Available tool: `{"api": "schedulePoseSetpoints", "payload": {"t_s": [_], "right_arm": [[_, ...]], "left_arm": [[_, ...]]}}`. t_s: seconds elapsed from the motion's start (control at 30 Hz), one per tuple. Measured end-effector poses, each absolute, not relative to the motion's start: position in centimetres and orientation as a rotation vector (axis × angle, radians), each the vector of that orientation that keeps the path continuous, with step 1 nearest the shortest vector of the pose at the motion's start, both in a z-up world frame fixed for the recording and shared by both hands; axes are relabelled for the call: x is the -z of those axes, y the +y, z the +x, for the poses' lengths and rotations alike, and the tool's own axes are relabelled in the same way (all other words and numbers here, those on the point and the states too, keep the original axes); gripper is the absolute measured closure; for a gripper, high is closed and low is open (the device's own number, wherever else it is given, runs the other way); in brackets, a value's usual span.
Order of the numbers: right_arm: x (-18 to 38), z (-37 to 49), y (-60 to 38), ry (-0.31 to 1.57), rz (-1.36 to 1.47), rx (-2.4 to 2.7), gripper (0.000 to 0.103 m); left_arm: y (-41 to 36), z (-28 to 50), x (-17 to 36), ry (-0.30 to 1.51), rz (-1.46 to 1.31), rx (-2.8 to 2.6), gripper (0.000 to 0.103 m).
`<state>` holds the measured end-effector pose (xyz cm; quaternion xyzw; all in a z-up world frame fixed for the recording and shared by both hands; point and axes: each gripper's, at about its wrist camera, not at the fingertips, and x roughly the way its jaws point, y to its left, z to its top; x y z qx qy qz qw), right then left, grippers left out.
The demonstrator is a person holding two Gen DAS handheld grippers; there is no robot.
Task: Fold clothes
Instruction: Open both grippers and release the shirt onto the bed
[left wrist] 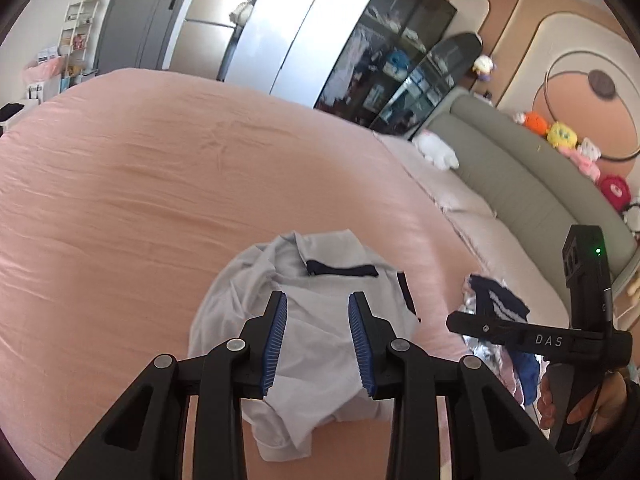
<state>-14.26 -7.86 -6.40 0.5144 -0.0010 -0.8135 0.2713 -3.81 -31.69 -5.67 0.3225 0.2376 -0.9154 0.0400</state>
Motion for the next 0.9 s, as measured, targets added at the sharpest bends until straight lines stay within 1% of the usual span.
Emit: {"api": "schedulePoseSetpoints", "payload": {"t_s": [0.07,0.17,0.23,0.27,0.37,0.4,0.6,0.63,0.7,0.77,0.83,0.87,0.9], "right_arm": [[6.4,-14.4,-7.3,-0.022,1.387,2.190,0.044],[6.0,-14.5,-6.8,-0.024,1.378,2.200,0.044],[5.8,-14.5,-6.5,-0.022,1.369,2.205,0.044],[5.7,-14.6,-6.3,-0.027,1.364,2.204,0.044],[5.4,-14.7,-6.0,-0.032,1.350,2.215,0.044],[5.3,-14.8,-5.9,-0.027,1.349,2.224,0.044],[5.2,-14.9,-5.5,0.015,1.342,2.257,0.044],[5.3,-15.0,-5.4,0.014,1.341,2.256,0.043],[5.6,-15.1,-5.3,0.009,1.343,2.256,0.036],[5.9,-15.3,-5.1,0.002,1.347,2.252,0.035],[6.7,-15.6,-4.9,-0.018,1.365,2.239,0.035],[7.2,-15.8,-4.8,-0.026,1.377,2.236,0.035],[7.7,-15.9,-4.7,-0.029,1.389,2.232,0.035]], "left_arm": [[-31.3,-3.9,5.4,0.776,0.979,2.778,0.074],[-30.8,-4.9,5.3,0.895,0.981,2.783,0.074],[-30.1,-5.8,5.5,0.893,1.025,2.813,0.074],[-29.6,-6.3,5.6,0.873,1.057,2.824,0.074],[-27.3,-7.9,6.3,0.668,1.207,2.791,0.074],[-27.0,-8.2,6.4,0.628,1.230,2.770,0.074],[-26.5,-8.8,6.2,0.462,1.244,2.683,0.074],[-26.5,-9.0,6.2,0.420,1.253,2.660,0.074],[-26.5,-9.3,6.3,0.362,1.279,2.632,0.073],[-26.4,-9.8,6.9,0.359,1.335,2.626,0.073],[-26.3,-10.4,7.6,0.377,1.413,2.605,0.064],[-26.2,-10.7,8.2,0.399,1.459,2.597,0.048],[-26.0,-11.0,8.8,0.420,1.501,2.593,0.035]]}}
